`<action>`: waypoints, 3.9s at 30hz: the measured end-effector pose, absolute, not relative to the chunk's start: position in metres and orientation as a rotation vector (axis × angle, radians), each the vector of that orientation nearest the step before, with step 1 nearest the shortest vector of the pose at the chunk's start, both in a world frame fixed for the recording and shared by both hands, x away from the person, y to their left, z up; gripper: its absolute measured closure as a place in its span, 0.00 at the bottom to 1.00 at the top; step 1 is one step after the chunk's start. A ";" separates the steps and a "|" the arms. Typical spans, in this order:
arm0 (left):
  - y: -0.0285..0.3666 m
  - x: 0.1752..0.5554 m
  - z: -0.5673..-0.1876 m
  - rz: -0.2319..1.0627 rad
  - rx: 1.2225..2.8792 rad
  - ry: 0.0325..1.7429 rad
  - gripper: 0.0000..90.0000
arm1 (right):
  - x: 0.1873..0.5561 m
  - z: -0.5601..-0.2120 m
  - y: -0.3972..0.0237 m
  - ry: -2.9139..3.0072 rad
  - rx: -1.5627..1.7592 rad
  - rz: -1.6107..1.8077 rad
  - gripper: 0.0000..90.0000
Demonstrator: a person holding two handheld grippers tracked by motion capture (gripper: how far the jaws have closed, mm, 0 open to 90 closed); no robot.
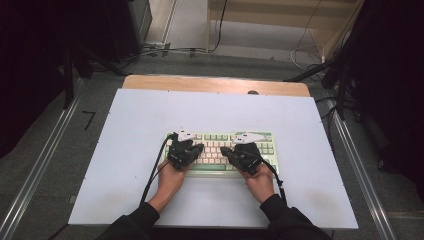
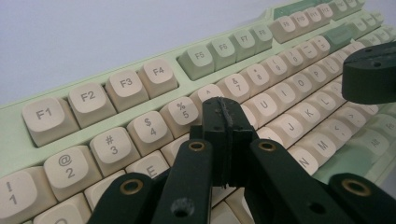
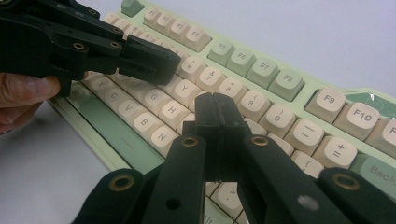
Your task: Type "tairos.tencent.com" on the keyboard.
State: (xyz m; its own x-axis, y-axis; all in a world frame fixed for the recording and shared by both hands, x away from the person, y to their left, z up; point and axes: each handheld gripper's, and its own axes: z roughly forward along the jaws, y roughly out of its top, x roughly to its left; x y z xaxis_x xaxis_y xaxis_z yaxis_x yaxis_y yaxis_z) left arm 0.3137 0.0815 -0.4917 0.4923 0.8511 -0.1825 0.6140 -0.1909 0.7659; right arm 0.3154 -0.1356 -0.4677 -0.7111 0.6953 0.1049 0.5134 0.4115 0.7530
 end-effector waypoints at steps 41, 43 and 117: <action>0.123 0.297 -0.477 0.361 1.799 1.225 1.00 | 0.306 -0.471 -0.146 2.458 1.067 1.149 0.97; 0.125 0.297 -0.477 0.359 1.794 1.226 1.00 | 0.306 -0.471 -0.147 2.458 1.069 1.145 0.97; 0.113 0.281 -0.489 0.271 1.891 1.174 1.00 | 0.317 -0.469 -0.150 2.405 1.121 1.164 0.97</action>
